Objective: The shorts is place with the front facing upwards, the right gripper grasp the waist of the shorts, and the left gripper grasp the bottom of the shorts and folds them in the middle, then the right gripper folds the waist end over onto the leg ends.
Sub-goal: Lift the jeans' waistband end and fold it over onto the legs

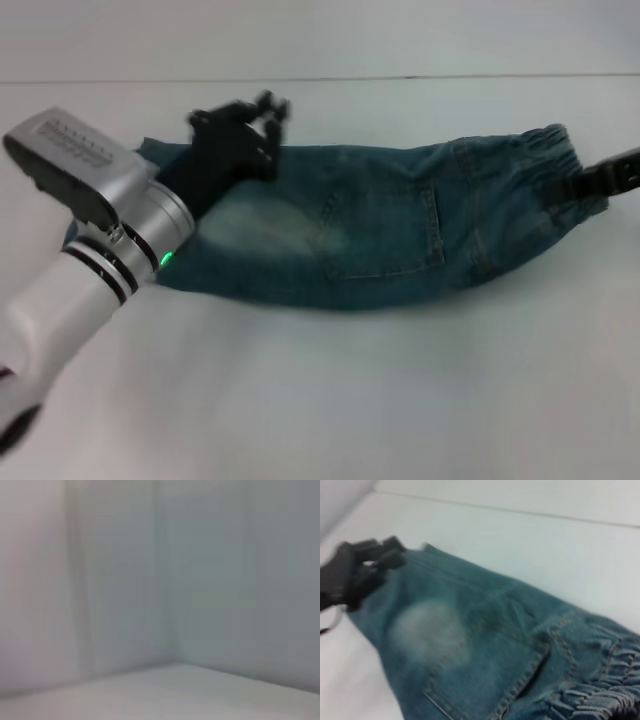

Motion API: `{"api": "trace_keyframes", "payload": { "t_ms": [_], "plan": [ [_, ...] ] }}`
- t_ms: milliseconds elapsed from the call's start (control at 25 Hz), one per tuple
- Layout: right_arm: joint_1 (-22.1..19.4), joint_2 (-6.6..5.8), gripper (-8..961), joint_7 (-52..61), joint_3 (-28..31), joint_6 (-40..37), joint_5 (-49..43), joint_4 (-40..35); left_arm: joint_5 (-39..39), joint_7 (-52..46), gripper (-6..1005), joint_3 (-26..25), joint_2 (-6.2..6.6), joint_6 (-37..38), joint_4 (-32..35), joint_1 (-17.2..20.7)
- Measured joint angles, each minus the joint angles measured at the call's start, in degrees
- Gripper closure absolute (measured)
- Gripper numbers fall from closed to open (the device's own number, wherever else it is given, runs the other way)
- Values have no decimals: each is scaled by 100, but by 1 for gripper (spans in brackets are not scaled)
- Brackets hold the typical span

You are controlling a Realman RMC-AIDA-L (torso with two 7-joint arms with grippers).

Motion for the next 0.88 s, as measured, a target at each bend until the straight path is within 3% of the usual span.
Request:
{"api": "trace_keyframes", "payload": {
  "t_ms": [80, 160, 320, 520, 720, 880],
  "plan": [
    [3, -88, 865, -12, 141, -318, 255, -45, -216, 1188, 710, -738, 0, -36, -515, -60],
    [4, -140, 865, -14, 267, -585, 450, -126, -171, 2064, 785, -1160, 0, -128, -853, -98],
    [46, -167, 863, 63, 406, -841, 551, -382, 185, 2742, 934, -1248, 0, -447, -1247, -148],
    [228, -167, 865, 152, 592, -1228, 658, -563, 478, 2812, 998, -1327, 1, -584, -1590, -122],
    [384, -151, 864, 362, 675, -1509, 787, -961, 528, 2833, 999, -1425, 1, -870, -1926, -141],
    [535, -136, 864, 428, 652, -1542, 797, -1076, 1040, 2821, 998, -1774, 1, -1217, -2257, -183]
  ]
}}
